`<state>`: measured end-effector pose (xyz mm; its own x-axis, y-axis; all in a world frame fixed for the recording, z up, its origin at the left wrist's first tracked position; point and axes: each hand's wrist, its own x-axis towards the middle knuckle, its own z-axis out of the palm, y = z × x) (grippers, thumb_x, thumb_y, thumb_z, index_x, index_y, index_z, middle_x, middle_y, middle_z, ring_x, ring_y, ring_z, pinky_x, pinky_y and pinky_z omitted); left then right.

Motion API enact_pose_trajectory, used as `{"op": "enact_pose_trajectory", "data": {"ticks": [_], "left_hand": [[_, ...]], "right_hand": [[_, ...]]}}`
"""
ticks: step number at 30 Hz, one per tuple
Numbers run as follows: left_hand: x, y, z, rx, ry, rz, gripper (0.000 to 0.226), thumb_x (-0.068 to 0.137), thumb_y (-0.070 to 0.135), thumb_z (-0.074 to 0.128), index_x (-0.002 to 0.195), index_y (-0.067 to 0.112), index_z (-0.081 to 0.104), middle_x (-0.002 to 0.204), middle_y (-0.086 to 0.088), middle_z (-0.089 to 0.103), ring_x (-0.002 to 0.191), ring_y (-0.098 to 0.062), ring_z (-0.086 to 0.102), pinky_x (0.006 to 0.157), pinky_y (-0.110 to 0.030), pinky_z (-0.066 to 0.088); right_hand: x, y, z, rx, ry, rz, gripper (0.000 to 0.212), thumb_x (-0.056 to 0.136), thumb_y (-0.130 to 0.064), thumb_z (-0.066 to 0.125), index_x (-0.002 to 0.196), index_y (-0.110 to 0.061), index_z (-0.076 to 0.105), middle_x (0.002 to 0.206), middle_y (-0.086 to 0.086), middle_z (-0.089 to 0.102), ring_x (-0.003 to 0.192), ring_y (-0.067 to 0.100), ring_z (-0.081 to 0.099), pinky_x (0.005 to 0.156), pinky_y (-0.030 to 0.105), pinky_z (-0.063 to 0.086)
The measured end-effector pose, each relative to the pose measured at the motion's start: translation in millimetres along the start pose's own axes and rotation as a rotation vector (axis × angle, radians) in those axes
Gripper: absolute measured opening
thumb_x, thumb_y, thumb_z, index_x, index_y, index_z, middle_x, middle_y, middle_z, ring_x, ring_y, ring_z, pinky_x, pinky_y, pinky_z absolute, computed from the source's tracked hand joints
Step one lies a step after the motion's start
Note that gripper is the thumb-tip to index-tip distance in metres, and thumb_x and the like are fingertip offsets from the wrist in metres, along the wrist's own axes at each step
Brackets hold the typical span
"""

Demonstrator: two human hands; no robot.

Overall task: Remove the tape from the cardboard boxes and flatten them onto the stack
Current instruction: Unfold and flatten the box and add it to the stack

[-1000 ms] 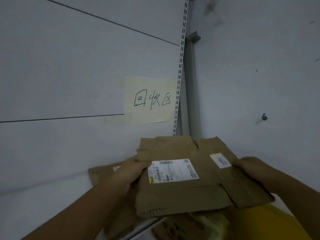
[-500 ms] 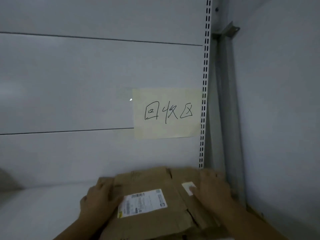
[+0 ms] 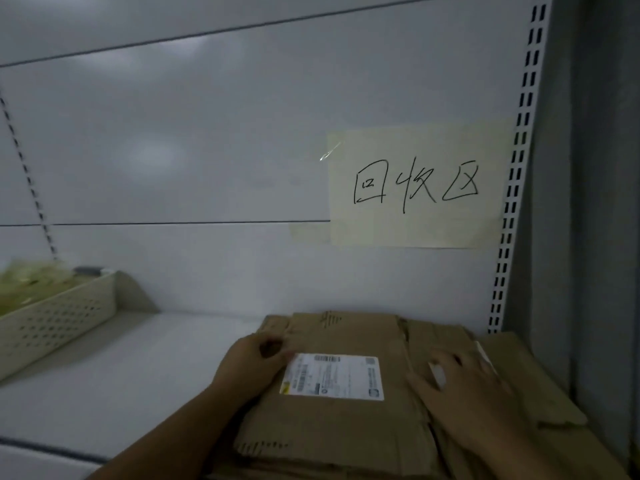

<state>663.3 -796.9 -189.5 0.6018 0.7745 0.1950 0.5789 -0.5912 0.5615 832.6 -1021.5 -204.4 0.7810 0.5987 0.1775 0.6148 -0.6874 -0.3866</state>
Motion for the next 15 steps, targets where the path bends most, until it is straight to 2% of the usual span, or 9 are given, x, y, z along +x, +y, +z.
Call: {"op": "enact_pose_trajectory", "data": {"ticks": [2, 6, 8, 10, 11, 13, 14, 15], "left_hand": [[1.3, -2.0, 0.4, -0.01, 0.016, -0.008, 0.041, 0.085, 0.045, 0.061, 0.121, 0.024, 0.062, 0.122, 0.004, 0.064, 0.109, -0.012, 0.059, 0.088, -0.022, 0.042], [-1.7, -7.3, -3.7, 0.007, 0.016, 0.048, 0.038, 0.084, 0.049, 0.058, 0.116, 0.027, 0.064, 0.115, 0.006, 0.067, 0.1, -0.011, 0.062, 0.085, -0.023, 0.045], [-5.8, -16.3, -10.5, 0.141, -0.005, 0.195, 0.034, 0.088, 0.048, 0.051, 0.11, 0.028, 0.066, 0.112, 0.004, 0.068, 0.094, -0.011, 0.062, 0.085, -0.026, 0.049], [-11.8, -26.1, -30.3, 0.304, -0.067, 0.413, 0.04, 0.089, 0.049, 0.041, 0.111, 0.026, 0.064, 0.119, -0.002, 0.064, 0.104, -0.017, 0.058, 0.094, -0.034, 0.047], [-16.2, -32.2, -48.4, 0.305, -0.093, 0.501, 0.047, 0.086, 0.052, 0.036, 0.113, 0.024, 0.063, 0.122, -0.003, 0.061, 0.113, -0.021, 0.055, 0.1, -0.038, 0.044], [-28.6, -48.6, -102.1, 0.38, 0.008, 0.671, 0.053, 0.081, 0.06, 0.036, 0.108, 0.026, 0.067, 0.12, 0.004, 0.065, 0.119, -0.016, 0.053, 0.104, -0.033, 0.039], [-38.8, -62.7, -134.6, 0.466, 0.081, 0.763, 0.05, 0.083, 0.061, 0.041, 0.109, 0.027, 0.067, 0.12, 0.009, 0.066, 0.123, -0.011, 0.051, 0.105, -0.029, 0.036], [-47.0, -80.7, -167.6, 0.452, 0.101, 0.806, 0.046, 0.09, 0.056, 0.042, 0.116, 0.025, 0.064, 0.127, 0.007, 0.062, 0.131, -0.011, 0.044, 0.109, -0.029, 0.032]], "right_hand": [[-2.6, -3.8, -0.4, -0.01, 0.002, 0.017, 0.059, 0.083, -0.071, 0.034, 0.133, -0.039, 0.037, 0.146, -0.008, 0.034, 0.132, 0.017, 0.032, 0.107, 0.032, 0.03], [-13.4, -17.8, -7.4, -0.126, -0.021, 0.102, 0.062, 0.082, -0.075, 0.029, 0.133, -0.041, 0.037, 0.152, -0.003, 0.023, 0.141, 0.024, 0.017, 0.111, 0.042, 0.023], [-17.1, -25.6, -9.7, -0.182, -0.072, 0.153, 0.076, 0.075, -0.082, 0.022, 0.136, -0.039, 0.037, 0.157, -0.002, 0.016, 0.144, 0.023, 0.013, 0.115, 0.043, 0.02], [-8.0, -47.5, -9.0, -0.3, -0.078, 0.155, 0.109, 0.055, -0.094, 0.01, 0.14, -0.031, 0.037, 0.159, 0.001, 0.01, 0.146, 0.022, 0.01, 0.118, 0.042, 0.016], [-0.3, -65.5, -6.8, -0.326, -0.054, 0.139, 0.111, 0.056, -0.095, 0.013, 0.141, -0.027, 0.036, 0.159, 0.004, 0.011, 0.146, 0.023, 0.01, 0.118, 0.042, 0.016], [7.5, -115.0, -3.2, -0.327, -0.035, 0.107, 0.082, 0.079, -0.077, 0.031, 0.141, -0.023, 0.036, 0.156, 0.007, 0.018, 0.143, 0.025, 0.018, 0.116, 0.043, 0.021], [9.8, -143.3, 0.6, -0.312, -0.038, 0.069, 0.073, 0.084, -0.07, 0.036, 0.14, -0.023, 0.037, 0.154, 0.007, 0.023, 0.141, 0.026, 0.023, 0.115, 0.044, 0.023], [11.4, -169.9, 5.8, -0.306, -0.057, 0.048, 0.07, 0.085, -0.067, 0.039, 0.138, -0.022, 0.038, 0.151, 0.008, 0.028, 0.139, 0.027, 0.027, 0.113, 0.044, 0.026]]}}
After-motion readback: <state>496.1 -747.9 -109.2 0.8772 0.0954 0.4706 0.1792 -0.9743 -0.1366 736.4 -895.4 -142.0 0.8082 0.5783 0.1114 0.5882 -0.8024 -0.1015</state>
